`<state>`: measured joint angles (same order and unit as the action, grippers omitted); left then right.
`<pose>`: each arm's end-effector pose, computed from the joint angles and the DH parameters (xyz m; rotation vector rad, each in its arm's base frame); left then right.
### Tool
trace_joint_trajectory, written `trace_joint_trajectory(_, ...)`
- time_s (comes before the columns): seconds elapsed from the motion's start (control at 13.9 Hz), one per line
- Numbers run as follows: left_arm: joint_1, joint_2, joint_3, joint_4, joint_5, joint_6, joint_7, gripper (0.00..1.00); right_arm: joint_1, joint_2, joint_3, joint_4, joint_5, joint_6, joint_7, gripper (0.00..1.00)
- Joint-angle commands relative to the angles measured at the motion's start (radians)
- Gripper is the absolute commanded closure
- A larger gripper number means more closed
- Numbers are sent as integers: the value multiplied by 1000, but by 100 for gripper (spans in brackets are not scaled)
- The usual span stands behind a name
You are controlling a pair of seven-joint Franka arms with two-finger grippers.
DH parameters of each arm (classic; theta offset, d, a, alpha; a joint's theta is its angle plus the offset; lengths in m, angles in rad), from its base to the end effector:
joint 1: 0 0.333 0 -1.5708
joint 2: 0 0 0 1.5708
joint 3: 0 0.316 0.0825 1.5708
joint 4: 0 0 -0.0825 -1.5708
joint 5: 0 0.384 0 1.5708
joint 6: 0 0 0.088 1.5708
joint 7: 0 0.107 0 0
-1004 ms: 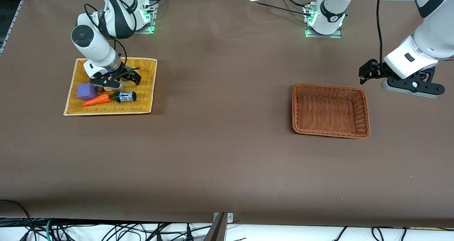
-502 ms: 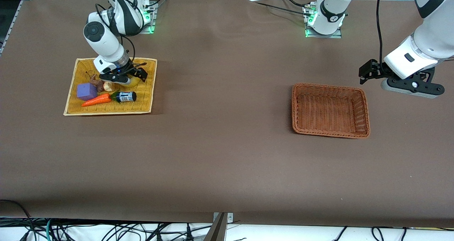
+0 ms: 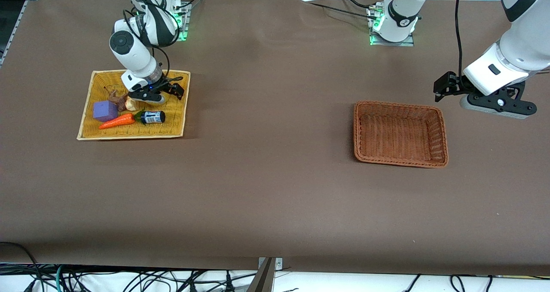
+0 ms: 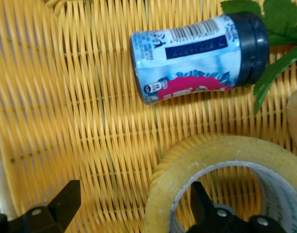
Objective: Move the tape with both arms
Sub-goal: 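Close the right gripper on the clear tape roll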
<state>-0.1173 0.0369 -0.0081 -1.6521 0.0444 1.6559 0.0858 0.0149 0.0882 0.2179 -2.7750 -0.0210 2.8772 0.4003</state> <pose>0.5657 -0.0668 0.5726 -3.0787 0.3333 0.0499 0.3734 0.0923 0.1890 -3.1152 0.2313 -0.0176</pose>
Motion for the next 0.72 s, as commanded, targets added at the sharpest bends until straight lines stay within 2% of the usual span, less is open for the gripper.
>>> trace_joint_trajectory(0.0, -1, 11, 0, 28, 9, -22, 20, 0, -6, -19, 9, -29, 4, 25, -11, 78)
trace_joint_trajectory(0.07, -2, 11, -1, 29, 11, -22, 20, 0, -6, -24, 9, -23, 4, 24, -15, 97)
trace_joint_trajectory(0.14, -2, 11, -1, 28, 11, -22, 16, 0, -6, -28, 8, -20, 4, 19, -17, 100)
trace_joint_trajectory(0.43, -2, 11, -1, 28, 9, -24, 22, 0, -6, -71, 6, 44, 4, -135, -17, 100)
trace_joint_trajectory(0.65, -4, 11, -9, 29, 12, -27, 22, 0, -6, -168, 11, 182, 3, -417, -14, 100)
